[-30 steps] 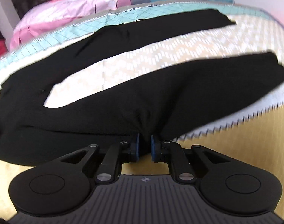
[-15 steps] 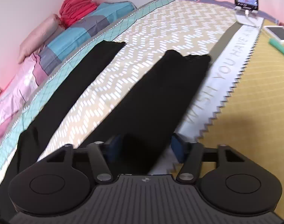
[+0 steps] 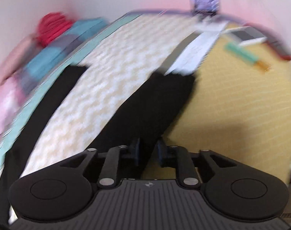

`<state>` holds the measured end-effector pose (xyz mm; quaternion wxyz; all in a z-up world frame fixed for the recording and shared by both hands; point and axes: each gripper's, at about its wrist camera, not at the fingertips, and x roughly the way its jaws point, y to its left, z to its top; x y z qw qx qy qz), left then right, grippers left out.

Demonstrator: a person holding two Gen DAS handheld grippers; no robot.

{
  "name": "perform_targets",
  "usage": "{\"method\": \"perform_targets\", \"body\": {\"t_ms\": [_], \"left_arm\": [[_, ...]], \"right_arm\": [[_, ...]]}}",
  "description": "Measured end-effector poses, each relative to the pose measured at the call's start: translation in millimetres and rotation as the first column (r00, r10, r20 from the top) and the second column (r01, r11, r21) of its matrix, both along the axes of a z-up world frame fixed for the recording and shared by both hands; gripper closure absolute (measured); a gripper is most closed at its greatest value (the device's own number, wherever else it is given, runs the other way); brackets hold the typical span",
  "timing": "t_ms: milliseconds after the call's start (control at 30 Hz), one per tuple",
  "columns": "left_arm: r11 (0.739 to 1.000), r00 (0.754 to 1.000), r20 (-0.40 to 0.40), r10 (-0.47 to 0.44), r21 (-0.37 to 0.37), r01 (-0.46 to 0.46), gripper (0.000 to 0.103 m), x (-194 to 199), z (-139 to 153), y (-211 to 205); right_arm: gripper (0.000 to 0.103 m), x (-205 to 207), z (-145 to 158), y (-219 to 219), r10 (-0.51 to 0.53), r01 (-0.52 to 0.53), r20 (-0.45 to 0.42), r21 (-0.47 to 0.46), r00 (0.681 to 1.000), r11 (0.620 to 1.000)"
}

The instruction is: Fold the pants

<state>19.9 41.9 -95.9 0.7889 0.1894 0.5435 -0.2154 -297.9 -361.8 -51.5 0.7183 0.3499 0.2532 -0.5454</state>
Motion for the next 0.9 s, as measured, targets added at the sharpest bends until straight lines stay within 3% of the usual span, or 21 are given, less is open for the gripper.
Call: {"method": "perform_targets", "body": {"t_ms": [67,133,167,267,367,400,433,467,533,567,633,700,800,900], "left_arm": [[1.000,1.000,0.004,0.006,0.000,-0.006,0.000,-2,-2,-2],[1.000,1.000,0.011,0.004,-0.003,-0.004,0.000,-4,-2,3],[1.000,1.000,0.013,0.002,-0.005,-0.002,0.000,-4,-3,2],[1.000,1.000,0.015,0.004,-0.009,-0.003,0.000,-8,-3,1],[1.000,1.000,0.019,0.001,-0.011,-0.001,0.000,-10,-2,2],[1.000,1.000,0.020,-0.001,-0.013,0.001,0.000,-11,-2,3],[1.000,1.000,0.021,-0.003,-0.016,0.004,0.000,-11,-2,4],[1.000,1.000,0.022,-0.006,-0.019,0.006,0.000,-12,-1,5],[1.000,1.000,0.027,-0.011,-0.023,0.011,0.000,-14,0,7],[1.000,0.999,0.031,-0.015,-0.025,0.016,0.000,-16,0,9],[0.999,0.999,0.037,-0.022,-0.030,0.023,0.000,-17,0,10],[0.999,0.999,0.032,-0.020,-0.036,0.021,0.000,-18,1,11],[0.999,1.000,0.027,-0.013,-0.043,0.014,0.000,-16,5,13],[0.998,0.999,0.048,-0.004,-0.062,0.007,0.000,-14,14,17]], "right_arm": [[0.071,10,11,14,0.017,-0.024,-0.070,-0.110,0.997,0.994],[0.052,26,20,34,0.155,-0.169,-0.096,-0.152,0.983,0.974],[0.049,38,21,45,0.247,-0.262,-0.110,-0.157,0.963,0.952],[0.046,69,18,86,0.495,-0.514,-0.147,-0.143,0.856,0.846],[0.044,88,-1,107,0.661,-0.675,-0.168,-0.041,0.731,0.736],[0.047,87,-8,106,0.665,-0.678,-0.189,-0.007,0.723,0.735],[0.050,82,-13,101,0.638,-0.650,-0.207,0.013,0.742,0.760],[0.050,71,-16,90,0.591,-0.599,-0.199,0.026,0.782,0.801],[0.050,48,-11,73,0.515,-0.513,-0.113,0.046,0.850,0.857],[0.053,45,-6,72,0.464,-0.466,-0.158,0.030,0.872,0.884],[0.050,50,3,81,0.412,-0.437,-0.265,-0.039,0.872,0.899],[0.049,56,9,90,0.467,-0.486,-0.207,-0.049,0.860,0.873],[0.042,87,12,124,0.594,-0.614,-0.196,-0.063,0.780,0.787],[0.041,114,-1,151,0.735,-0.748,-0.179,-0.012,0.655,0.664]]}}
